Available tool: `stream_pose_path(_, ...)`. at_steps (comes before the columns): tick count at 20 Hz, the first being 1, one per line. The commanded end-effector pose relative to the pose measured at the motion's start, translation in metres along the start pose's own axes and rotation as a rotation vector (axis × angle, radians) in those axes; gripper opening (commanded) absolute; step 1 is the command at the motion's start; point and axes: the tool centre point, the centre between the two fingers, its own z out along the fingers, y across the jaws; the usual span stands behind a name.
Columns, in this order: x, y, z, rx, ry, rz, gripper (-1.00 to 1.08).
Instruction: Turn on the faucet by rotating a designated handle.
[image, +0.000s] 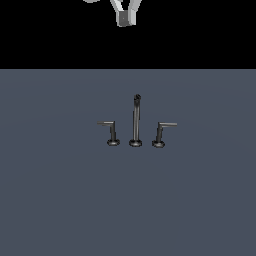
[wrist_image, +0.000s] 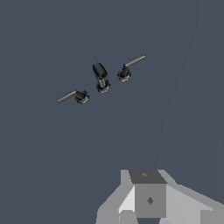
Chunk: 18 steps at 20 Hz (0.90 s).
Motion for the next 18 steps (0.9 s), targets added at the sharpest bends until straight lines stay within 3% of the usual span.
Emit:
stream_pose_path(1,0.015,-0.006,0.018,0.0,-0.001,0.065,-1.0)
stream_pose_path(18,0.117,-0.019,0.131,-0.007,-0.012,0.483,-1.0)
